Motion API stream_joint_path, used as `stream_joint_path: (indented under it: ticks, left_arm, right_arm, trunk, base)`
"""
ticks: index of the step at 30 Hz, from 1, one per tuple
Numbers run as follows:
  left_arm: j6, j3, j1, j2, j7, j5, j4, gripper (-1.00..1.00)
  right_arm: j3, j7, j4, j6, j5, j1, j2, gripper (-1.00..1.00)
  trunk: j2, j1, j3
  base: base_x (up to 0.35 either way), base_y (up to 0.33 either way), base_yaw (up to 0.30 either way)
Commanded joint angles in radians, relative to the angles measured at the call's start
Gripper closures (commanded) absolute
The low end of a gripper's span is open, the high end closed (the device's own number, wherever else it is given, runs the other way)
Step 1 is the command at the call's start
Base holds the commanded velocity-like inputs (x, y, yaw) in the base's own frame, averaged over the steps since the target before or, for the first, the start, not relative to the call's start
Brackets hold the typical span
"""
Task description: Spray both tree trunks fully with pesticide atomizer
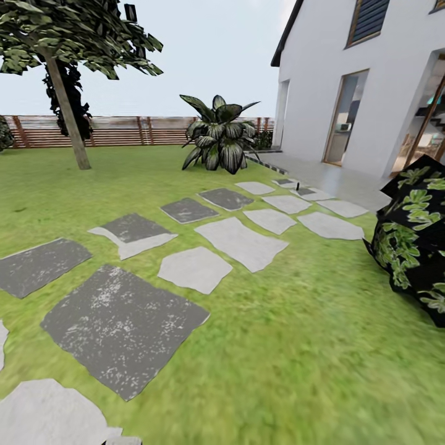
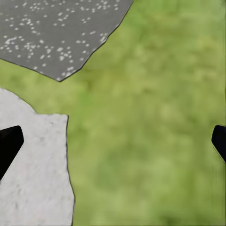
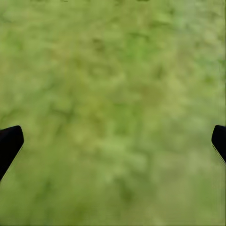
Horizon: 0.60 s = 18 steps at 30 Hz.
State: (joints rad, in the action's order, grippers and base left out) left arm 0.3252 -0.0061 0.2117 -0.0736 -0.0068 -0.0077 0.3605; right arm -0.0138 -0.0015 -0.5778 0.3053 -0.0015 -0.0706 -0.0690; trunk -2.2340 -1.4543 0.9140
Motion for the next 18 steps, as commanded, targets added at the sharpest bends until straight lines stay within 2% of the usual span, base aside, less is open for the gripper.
stream_joint_path:
  ticks: [1, 18]
  left_arm:
    - [0.0, 0.0, 0.0, 0.0, 0.0, 0.0, 0.0, -1.0]
    - [0.0, 0.0, 0.0, 0.001, 0.0, 0.0, 0.0, -1.0]
  right_arm:
    - [0.0, 0.0, 0.0, 0.0, 0.0, 0.0, 0.0, -1.0]
    - [0.002, 0.0, 0.025, 0.0, -0.001, 0.0, 0.0, -1.0]
  trunk:
    - [0.0, 0.0, 0.0]
    - [0.0, 0.0, 0.0]
  base:
    - [0.34, 0.0, 0.0]
    - [0.34, 0.0, 0.0]
